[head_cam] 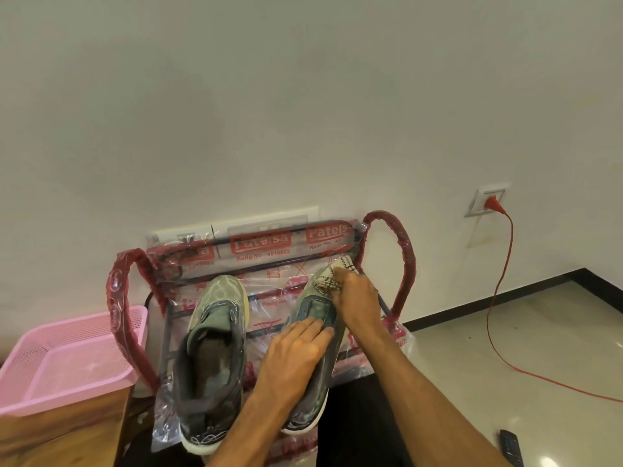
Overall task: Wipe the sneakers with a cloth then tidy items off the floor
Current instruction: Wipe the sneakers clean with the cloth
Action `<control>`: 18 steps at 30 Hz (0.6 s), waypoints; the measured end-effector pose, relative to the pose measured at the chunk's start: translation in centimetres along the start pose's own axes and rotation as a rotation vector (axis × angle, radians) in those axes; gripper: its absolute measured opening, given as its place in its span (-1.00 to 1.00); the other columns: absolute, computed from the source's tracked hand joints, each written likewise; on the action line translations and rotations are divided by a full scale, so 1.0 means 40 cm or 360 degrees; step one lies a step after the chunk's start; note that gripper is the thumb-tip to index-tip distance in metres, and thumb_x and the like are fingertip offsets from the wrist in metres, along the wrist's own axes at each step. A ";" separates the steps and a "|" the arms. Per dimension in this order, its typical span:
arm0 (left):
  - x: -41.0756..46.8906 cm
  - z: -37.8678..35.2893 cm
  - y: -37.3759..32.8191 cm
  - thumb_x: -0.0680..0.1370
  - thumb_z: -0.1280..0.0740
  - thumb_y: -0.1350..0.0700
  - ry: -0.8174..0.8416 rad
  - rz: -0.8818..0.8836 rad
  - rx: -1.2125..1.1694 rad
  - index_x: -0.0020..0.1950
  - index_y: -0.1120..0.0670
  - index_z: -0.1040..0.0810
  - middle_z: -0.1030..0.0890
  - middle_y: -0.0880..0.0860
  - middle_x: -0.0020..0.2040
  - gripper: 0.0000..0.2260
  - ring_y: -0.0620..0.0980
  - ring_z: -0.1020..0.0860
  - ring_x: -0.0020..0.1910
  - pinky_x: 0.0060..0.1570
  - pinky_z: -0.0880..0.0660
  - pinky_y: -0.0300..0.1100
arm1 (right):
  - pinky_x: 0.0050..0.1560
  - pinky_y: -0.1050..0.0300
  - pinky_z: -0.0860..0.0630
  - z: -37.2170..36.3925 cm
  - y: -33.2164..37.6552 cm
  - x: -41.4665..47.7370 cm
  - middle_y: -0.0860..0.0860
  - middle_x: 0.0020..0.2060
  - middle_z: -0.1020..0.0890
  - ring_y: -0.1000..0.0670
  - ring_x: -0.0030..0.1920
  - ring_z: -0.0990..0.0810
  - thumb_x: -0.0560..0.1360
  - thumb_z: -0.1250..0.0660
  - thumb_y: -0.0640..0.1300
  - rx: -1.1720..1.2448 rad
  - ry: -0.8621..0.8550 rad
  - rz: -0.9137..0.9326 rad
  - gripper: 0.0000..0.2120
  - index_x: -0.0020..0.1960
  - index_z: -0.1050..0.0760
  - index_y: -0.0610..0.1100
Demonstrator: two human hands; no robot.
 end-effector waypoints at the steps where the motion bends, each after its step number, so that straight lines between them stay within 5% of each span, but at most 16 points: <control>1: 0.000 -0.002 0.002 0.06 -0.68 0.21 0.0001 0.0008 -0.0010 -0.03 0.07 -0.70 -0.70 0.06 -0.07 -0.50 0.01 -0.68 -0.08 -0.12 -0.60 -0.15 | 0.15 0.07 -0.53 -0.011 0.009 0.000 -0.07 0.10 -0.67 -0.07 0.11 -0.63 0.49 -0.39 -0.25 0.0025 0.0053 0.0016 -0.68 0.24 -0.57 -0.14; 6: -0.006 -0.001 -0.001 0.12 -0.66 0.20 -0.0012 0.0040 -0.0093 -0.03 0.06 -0.69 -0.69 0.02 -0.09 -0.55 -0.02 -0.67 -0.11 -0.14 -0.61 -0.17 | 0.16 0.12 -0.54 -0.052 0.056 -0.033 -0.02 0.12 -0.67 -0.03 0.11 -0.63 0.46 -0.41 -0.23 -0.0003 0.0275 0.0342 -0.64 0.25 -0.56 -0.10; 11: -0.004 0.009 0.004 0.07 -0.68 0.19 -0.0006 0.0064 -0.0035 -0.05 0.05 -0.70 -0.70 0.02 -0.10 -0.52 -0.02 -0.68 -0.11 -0.19 -0.59 -0.18 | 0.11 0.03 -0.55 -0.001 0.010 -0.002 -0.08 0.08 -0.67 -0.11 0.06 -0.63 0.49 -0.36 -0.27 -0.0123 0.0032 0.0202 -0.71 0.20 -0.57 -0.14; 18: -0.008 0.018 0.001 0.12 -0.66 0.18 -0.0033 0.0059 -0.0074 -0.04 0.05 -0.68 -0.67 -0.02 -0.16 -0.56 -0.05 -0.64 -0.19 -0.22 -0.56 -0.20 | 0.24 0.15 -0.48 -0.043 0.030 -0.044 -0.01 0.18 -0.64 -0.01 0.18 -0.60 0.47 -0.39 -0.23 -0.0011 0.0270 0.0319 -0.63 0.27 -0.56 -0.12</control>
Point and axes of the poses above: each hand's wrist, its own x-axis towards the middle knuckle, its own z-axis out of the back of the hand, y = z × x, the point moved 10 cm from there along x, towards the middle knuckle
